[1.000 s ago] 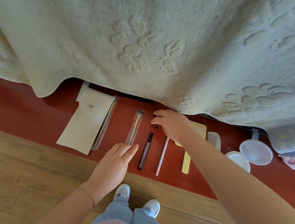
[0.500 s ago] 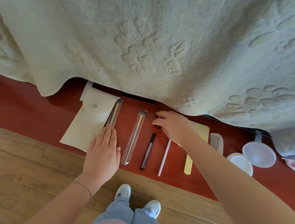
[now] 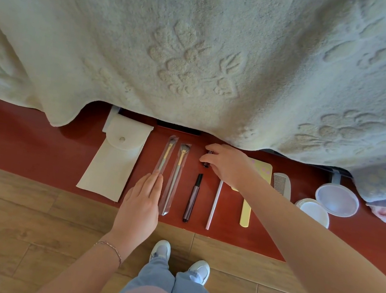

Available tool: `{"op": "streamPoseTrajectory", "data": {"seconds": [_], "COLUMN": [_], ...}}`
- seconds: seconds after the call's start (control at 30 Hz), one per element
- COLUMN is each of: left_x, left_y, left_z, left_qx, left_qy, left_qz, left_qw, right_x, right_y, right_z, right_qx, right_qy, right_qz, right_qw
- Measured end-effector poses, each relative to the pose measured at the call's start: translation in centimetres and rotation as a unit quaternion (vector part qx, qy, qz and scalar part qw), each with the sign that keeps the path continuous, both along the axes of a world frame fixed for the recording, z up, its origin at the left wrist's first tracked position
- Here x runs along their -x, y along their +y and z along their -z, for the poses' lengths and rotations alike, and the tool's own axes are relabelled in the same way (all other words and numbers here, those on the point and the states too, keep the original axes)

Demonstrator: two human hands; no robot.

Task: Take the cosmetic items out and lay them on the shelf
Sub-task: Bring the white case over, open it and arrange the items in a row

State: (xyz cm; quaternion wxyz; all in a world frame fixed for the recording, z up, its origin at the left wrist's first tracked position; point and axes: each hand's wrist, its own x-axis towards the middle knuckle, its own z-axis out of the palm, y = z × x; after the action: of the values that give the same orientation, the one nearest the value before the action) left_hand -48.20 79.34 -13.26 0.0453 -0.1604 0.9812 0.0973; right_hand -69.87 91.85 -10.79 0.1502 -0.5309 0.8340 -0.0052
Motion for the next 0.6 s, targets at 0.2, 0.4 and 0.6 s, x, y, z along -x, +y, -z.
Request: {"op": "streamPoseTrajectory", "data": {"seconds": [0.2, 0.4, 0.6], "left_x": [-0.02, -0.04, 0.12], "left_y": [0.34, 0.35, 0.19], "left_z": [-0.3, 0.02, 0.06], "left_qx": [0.002, 0.008, 0.014], "left_qy": [0.007, 0.002, -0.001], "left_qz": [-0.004, -0.008, -0.009], "left_qw": [1.0, 1.0, 1.0], "right_x": [0.12, -0.02, -0.16], "right_y": [0.08, -0.04, -0.34], "right_z": [0.09, 0.01, 0.02], "right_qx": [0.0, 0.006, 0.007], "right_qy": [-0.003, -0.004, -0.003], "right_qz": [-0.002, -0.003, 0.001], "right_qw": [1.0, 1.0, 1.0]}}
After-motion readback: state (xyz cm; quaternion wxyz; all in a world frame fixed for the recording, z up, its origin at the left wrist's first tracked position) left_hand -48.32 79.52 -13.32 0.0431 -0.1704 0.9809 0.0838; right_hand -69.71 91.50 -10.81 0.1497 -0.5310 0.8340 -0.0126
